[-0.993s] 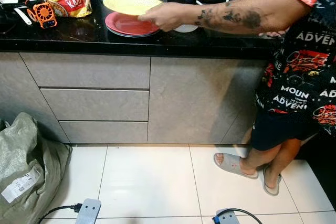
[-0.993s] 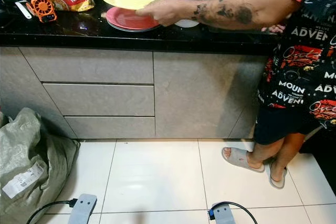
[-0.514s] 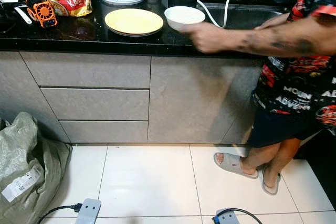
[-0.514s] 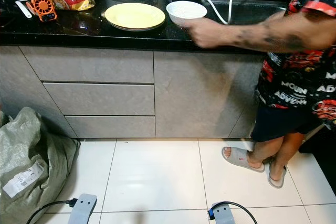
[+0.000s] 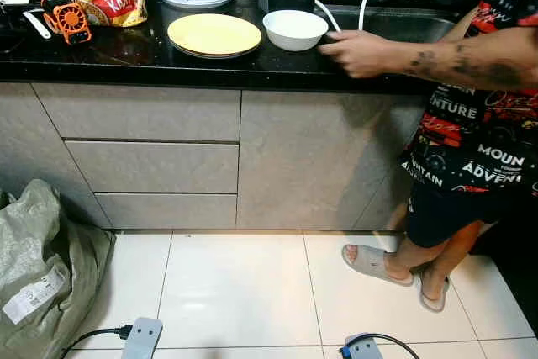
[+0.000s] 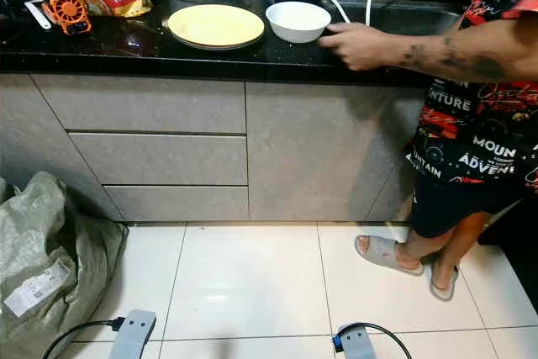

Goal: Kitchen organization

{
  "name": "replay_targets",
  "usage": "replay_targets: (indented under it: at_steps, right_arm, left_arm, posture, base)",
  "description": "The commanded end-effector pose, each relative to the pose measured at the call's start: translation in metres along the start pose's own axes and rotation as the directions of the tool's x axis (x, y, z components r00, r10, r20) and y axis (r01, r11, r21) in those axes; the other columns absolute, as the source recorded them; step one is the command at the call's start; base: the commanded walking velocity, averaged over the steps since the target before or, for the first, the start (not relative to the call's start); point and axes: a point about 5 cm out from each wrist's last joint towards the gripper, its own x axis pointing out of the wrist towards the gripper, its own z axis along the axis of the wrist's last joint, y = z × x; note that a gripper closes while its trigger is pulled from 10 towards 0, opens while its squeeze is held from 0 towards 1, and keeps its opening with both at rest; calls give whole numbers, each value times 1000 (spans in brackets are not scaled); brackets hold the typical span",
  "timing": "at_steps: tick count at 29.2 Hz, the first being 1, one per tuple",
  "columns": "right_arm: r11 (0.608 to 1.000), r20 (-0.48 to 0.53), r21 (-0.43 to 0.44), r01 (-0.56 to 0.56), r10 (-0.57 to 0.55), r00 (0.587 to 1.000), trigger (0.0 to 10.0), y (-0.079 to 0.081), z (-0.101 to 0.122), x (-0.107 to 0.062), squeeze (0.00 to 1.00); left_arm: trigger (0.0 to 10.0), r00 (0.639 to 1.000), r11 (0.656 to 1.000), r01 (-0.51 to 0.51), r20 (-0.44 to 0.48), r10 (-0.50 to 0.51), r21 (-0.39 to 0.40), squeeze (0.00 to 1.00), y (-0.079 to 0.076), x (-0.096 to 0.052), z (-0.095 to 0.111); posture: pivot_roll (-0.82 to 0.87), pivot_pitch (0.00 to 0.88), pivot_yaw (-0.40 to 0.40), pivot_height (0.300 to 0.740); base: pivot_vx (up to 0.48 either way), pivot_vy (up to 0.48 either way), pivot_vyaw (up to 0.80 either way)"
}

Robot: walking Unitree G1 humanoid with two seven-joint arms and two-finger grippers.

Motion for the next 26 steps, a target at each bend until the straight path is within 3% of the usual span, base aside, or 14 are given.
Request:
replay_targets:
  at_steps: [1,26]
  right_arm:
    - [1000,-16,6,-12,12,1000,10000,2,-4,0,0]
    - [1000,-20,12,-4,4,1000,10000,-3,-4,0,0]
  left_arm:
    - [10000,1000,1000,2,-25,-1,15,0,1,-1,-4]
    - [10000,999,999,30,-37,-29,34,0,-9,2,-3]
  posture:
    - [49,61,-15,740]
    - [33,75,-16,740]
  base:
    - [0,0,0]
    - [0,0,0]
